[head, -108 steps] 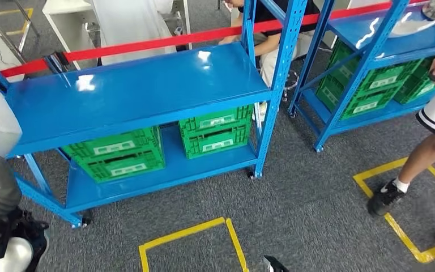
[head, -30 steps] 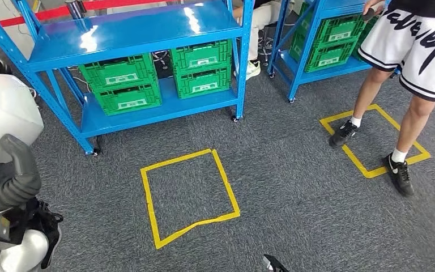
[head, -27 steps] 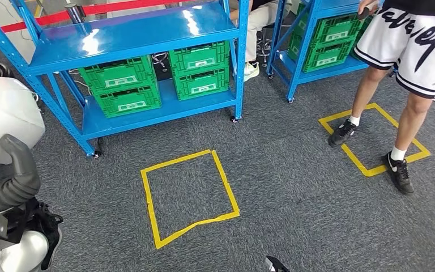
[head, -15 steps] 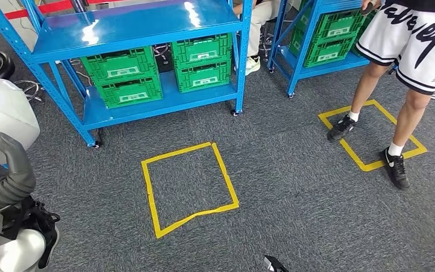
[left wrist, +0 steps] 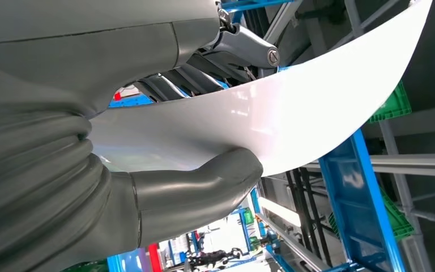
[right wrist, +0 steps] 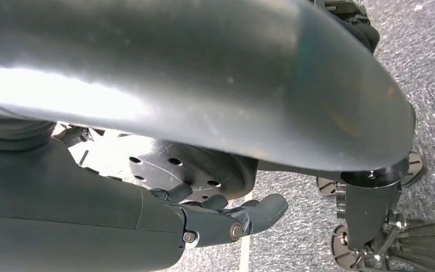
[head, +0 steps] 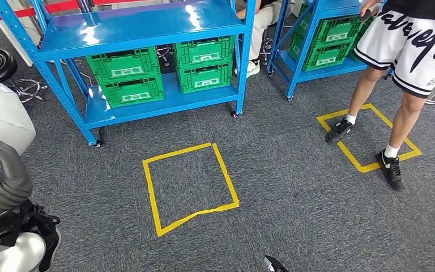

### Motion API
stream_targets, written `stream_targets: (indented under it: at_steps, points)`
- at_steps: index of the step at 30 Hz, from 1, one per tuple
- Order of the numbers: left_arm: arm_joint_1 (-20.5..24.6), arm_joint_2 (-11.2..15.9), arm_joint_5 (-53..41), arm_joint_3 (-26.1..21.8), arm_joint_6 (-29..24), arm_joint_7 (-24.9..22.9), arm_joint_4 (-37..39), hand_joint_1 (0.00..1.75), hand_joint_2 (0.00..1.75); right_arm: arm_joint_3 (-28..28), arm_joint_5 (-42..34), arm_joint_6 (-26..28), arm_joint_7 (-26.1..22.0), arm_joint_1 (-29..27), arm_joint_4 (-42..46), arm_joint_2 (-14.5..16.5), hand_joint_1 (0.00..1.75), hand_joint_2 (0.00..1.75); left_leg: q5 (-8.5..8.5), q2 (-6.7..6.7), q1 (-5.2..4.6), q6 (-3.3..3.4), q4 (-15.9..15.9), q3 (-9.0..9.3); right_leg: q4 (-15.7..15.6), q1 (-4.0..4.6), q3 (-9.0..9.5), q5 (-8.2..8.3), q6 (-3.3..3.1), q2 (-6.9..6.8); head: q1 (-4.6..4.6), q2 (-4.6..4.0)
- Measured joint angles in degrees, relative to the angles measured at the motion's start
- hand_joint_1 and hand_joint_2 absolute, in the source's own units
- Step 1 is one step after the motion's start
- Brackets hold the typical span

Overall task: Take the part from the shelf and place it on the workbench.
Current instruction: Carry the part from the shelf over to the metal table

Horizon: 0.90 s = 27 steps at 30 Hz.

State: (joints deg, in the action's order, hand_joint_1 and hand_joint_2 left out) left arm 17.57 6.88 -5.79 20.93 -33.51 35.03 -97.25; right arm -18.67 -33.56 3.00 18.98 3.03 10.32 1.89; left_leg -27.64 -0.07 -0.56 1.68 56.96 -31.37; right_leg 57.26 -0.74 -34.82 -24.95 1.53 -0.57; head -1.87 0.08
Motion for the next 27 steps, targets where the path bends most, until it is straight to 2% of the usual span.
stream_targets:
  at_steps: [2, 4, 5, 6, 7, 8, 9, 11, 12, 14, 16, 18, 20, 21, 22, 23, 25, 26, 27]
  points:
    - [-0.08, -0.16, -0.14, -0.09, -0.02, 0.01, -0.21, 1.75, 1.75, 0.0, 0.01, -0.08, -0.13, 0.0, 0.0, -0.01, 0.0, 0.0, 0.56, -0.13, 0.26, 0.42, -0.4, -0.12, 4.61, 0.01, -1.88, -3.28, 0.15, 0.16, -0.11, 0.0]
    - [-0.38, -0.35, -0.4, -0.24, -0.01, -0.07, -0.28, 1.75, 1.75, 0.0, 0.07, -0.17, -0.26, -0.01, 0.0, -0.01, 0.0, 0.0, 0.84, -0.48, 0.26, 0.5, -0.31, -0.6, 12.2, 0.03, -4.88, -7.39, 0.2, 0.24, -0.19, 0.0]
    - [-0.6, -0.45, -0.58, -0.33, 0.0, -0.14, -0.28, 1.75, 1.75, 0.0, 0.12, -0.22, -0.26, -0.02, 0.0, -0.01, 0.0, 0.0, 0.93, -0.79, 0.27, 0.42, -0.15, -0.85, 14.79, 0.0, -5.74, -8.37, 0.22, 0.25, -0.19, 0.01]
    - [-0.8, -0.52, -0.75, -0.41, 0.01, -0.22, -0.29, 1.75, 1.75, 0.0, 0.17, -0.3, -0.26, -0.03, 0.0, -0.02, 0.0, 0.0, 1.0, -1.2, 0.32, 0.29, 0.07, -1.11, 15.42, -0.05, -5.64, -8.31, 0.22, 0.28, -0.19, 0.01]
    - [-0.94, -0.61, -0.9, -0.49, 0.02, -0.31, -0.33, 1.75, 1.75, 0.0, 0.26, -0.39, -0.22, -0.04, 0.0, -0.03, 0.0, 0.0, 1.03, -1.7, 0.39, 0.12, 0.37, -1.4, 13.85, -0.15, -4.47, -7.31, 0.22, 0.44, -0.19, 0.01]
    - [-1.03, -0.69, -1.04, -0.57, 0.03, -0.37, -0.42, 1.75, 1.75, 0.0, 0.35, -0.48, -0.17, -0.06, 0.0, -0.04, 0.0, 0.0, 1.03, -2.24, 0.5, -0.11, 0.75, -1.71, 10.54, -0.3, -2.43, -5.79, 0.2, 0.92, -0.19, 0.01]
    - [-1.09, -0.8, -1.16, -0.67, 0.04, -0.41, -0.55, 1.75, 1.75, 0.0, 0.43, -0.57, -0.13, -0.07, 0.0, -0.04, 0.0, 0.0, 0.99, -2.77, 0.58, -0.43, 1.19, -2.09, 6.87, -0.5, -0.31, -4.8, 0.21, 2.03, -0.2, 0.01]
    - [-1.18, -0.95, -1.4, -0.9, 0.05, -0.47, -0.85, 1.75, 1.75, 0.0, 0.52, -0.73, -0.15, -0.08, 0.0, -0.05, 0.0, 0.0, 0.96, -3.83, 0.63, -1.3, 1.92, -2.82, 2.28, -0.56, 2.14, -3.94, -0.12, 3.5, -0.18, 0.0]
    - [-1.25, -0.98, -1.51, -0.99, 0.05, -0.49, -0.97, 1.75, 1.75, 0.0, 0.54, -0.79, -0.18, -0.07, 0.0, -0.05, 0.0, 0.0, 1.06, -4.3, 0.65, -1.78, 2.02, -3.07, 1.77, -0.45, 2.33, -4.11, -0.44, 3.67, -0.17, -0.01]
    - [-1.5, -0.97, -1.65, -1.26, 0.04, -0.53, -1.19, 1.75, 1.75, 0.0, 0.58, -0.84, -0.09, -0.06, 0.0, -0.03, 0.0, 0.0, 1.36, -5.05, 0.8, -2.62, 1.87, -3.36, 1.7, -0.25, 2.27, -3.75, -1.34, 2.47, -0.2, -0.01]
    - [-1.69, -0.96, -1.72, -1.65, 0.02, -0.52, -1.39, 1.75, 1.75, 0.0, 0.62, -0.84, -0.01, 0.05, 0.0, 0.01, 0.0, 0.0, 0.35, -3.67, 0.83, -3.23, 3.29, -4.17, 1.41, -0.3, 2.27, -3.37, -2.17, 1.34, -0.07, 0.0]
    - [-1.78, -0.97, -1.76, -1.85, 0.01, -0.5, -1.5, 1.75, 1.75, 0.0, 0.65, -0.84, -0.05, 0.0, 0.0, 0.02, 0.0, 0.0, -3.06, -1.42, 0.84, -3.68, 8.88, -6.59, 1.29, -0.27, 2.15, -3.21, -2.65, 0.09, 0.11, 0.01]
    - [-2.0, -0.98, -1.77, -1.85, -0.01, -0.5, -1.52, 1.75, 1.75, 0.0, 0.68, -0.84, -0.07, -0.15, 0.0, 0.01, 0.0, 0.0, -6.51, -0.69, 0.94, -4.02, 16.14, -9.64, 1.31, -0.16, 1.92, -3.17, -2.87, -1.3, 0.16, 0.0]
    - [-2.15, -0.98, -1.77, -1.86, -0.02, -0.5, -1.52, 1.75, 1.75, 0.0, 0.71, -0.84, -0.05, -0.18, 0.0, 0.01, 0.0, 0.0, -7.03, -0.57, 0.98, -4.1, 18.05, -10.27, 1.33, -0.11, 1.82, -3.15, -2.91, -1.99, 0.17, 0.0]
    - [-2.28, -0.98, -1.77, -1.86, -0.03, -0.5, -1.53, 1.75, 1.75, 0.0, 0.73, -0.84, -0.03, -0.19, 0.0, 0.0, 0.0, 0.0, -6.39, -0.42, 1.01, -4.1, 17.64, -9.7, 1.36, -0.08, 1.76, -3.13, -2.94, -2.67, 0.16, -0.01]
    - [-2.37, -0.97, -1.78, -1.88, -0.03, -0.5, -1.56, 1.75, 1.75, 0.0, 0.77, -0.84, 0.0, -0.18, 0.0, -0.01, 0.0, 0.0, -4.9, -0.05, 1.03, -4.03, 15.11, -8.03, 1.39, -0.06, 1.76, -3.13, -2.92, -3.32, 0.16, -0.01]
    - [-2.4, -0.97, -1.83, -1.94, -0.04, -0.46, -1.72, 1.75, 1.75, 0.0, 0.86, -0.84, 0.03, -0.19, 0.0, -0.01, 0.0, 0.0, -1.86, 2.16, 0.81, -3.73, 6.97, -3.27, 1.56, 0.11, 1.81, -3.19, -2.66, -4.45, 0.2, -0.01]
    - [-2.4, -0.99, -1.9, -1.97, -0.04, -0.43, -1.87, 1.75, 1.75, 0.0, 0.9, -0.83, 0.04, -0.2, 0.0, -0.01, 0.0, 0.0, -1.12, 3.18, 0.65, -3.36, 3.94, -1.64, 1.64, 0.26, 1.81, -3.22, -2.39, -4.93, 0.19, -0.01]
    - [-2.41, -1.02, -1.98, -1.99, -0.05, -0.39, -2.04, 1.75, 1.75, 0.0, 0.93, -0.82, 0.07, -0.22, 0.0, -0.01, 0.0, 0.0, -0.91, 3.84, 0.49, -2.97, 2.2, -0.84, 1.69, 0.41, 1.8, -3.21, -2.09, -5.4, 0.15, -0.01]
